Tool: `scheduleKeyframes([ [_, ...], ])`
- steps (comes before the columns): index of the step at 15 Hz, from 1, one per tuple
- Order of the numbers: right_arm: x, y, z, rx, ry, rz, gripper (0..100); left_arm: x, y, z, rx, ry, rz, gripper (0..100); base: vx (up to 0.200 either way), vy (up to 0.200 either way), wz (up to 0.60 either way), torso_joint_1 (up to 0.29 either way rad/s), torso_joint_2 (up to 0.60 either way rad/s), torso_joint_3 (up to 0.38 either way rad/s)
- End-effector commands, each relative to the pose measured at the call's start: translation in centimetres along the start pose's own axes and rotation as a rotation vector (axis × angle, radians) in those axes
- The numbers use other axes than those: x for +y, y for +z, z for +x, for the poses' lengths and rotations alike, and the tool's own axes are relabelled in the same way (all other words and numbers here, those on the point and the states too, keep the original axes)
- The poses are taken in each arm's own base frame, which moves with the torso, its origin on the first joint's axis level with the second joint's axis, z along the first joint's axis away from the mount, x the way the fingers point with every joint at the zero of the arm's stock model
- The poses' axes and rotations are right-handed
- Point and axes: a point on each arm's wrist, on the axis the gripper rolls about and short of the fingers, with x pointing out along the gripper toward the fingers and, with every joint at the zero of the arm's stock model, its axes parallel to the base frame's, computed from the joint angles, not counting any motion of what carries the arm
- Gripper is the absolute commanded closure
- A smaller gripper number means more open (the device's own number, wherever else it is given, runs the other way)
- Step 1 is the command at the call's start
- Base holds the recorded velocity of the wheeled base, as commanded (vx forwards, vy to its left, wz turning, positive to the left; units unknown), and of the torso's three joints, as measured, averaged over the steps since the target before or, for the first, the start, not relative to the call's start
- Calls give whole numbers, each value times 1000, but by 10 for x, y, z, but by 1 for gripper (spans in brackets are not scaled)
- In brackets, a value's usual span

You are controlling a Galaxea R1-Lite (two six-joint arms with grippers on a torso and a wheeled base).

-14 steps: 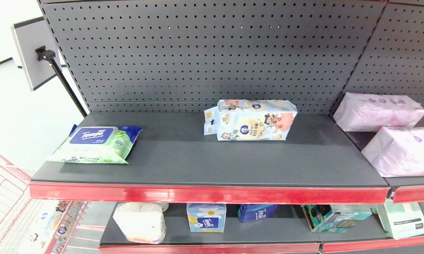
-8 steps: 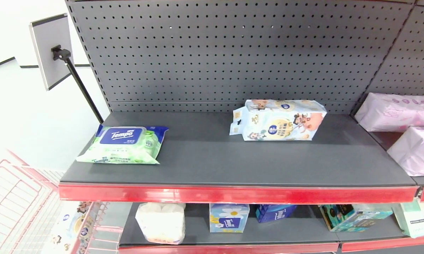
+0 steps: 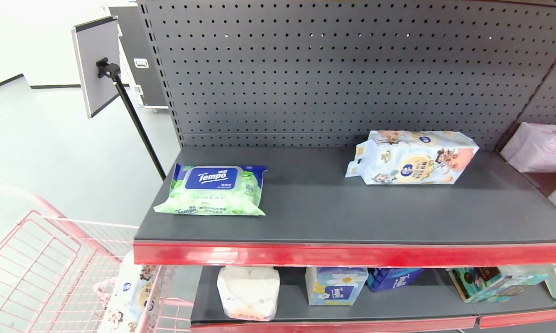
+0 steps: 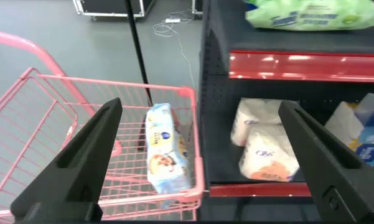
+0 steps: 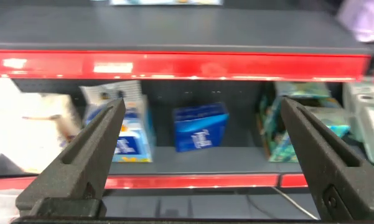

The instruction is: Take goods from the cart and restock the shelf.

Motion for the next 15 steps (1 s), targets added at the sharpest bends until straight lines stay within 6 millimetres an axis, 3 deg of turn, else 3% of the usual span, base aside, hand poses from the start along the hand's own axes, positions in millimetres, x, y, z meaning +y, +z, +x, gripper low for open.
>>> scheduleKeyframes([
  [1, 0, 0, 0, 0, 0, 0, 0, 0, 0, 0, 2, 0, 0, 0, 0, 200, 0, 2, -2, 2],
  [4, 0, 0, 0, 0, 0, -1, 0, 0, 0, 0, 2, 0, 0, 0, 0, 200, 0, -1, 2, 2],
  [15, 0, 0, 0, 0, -2, 0, 0, 0, 0, 0, 2, 0, 0, 0, 0, 0, 0, 0, 0, 0],
])
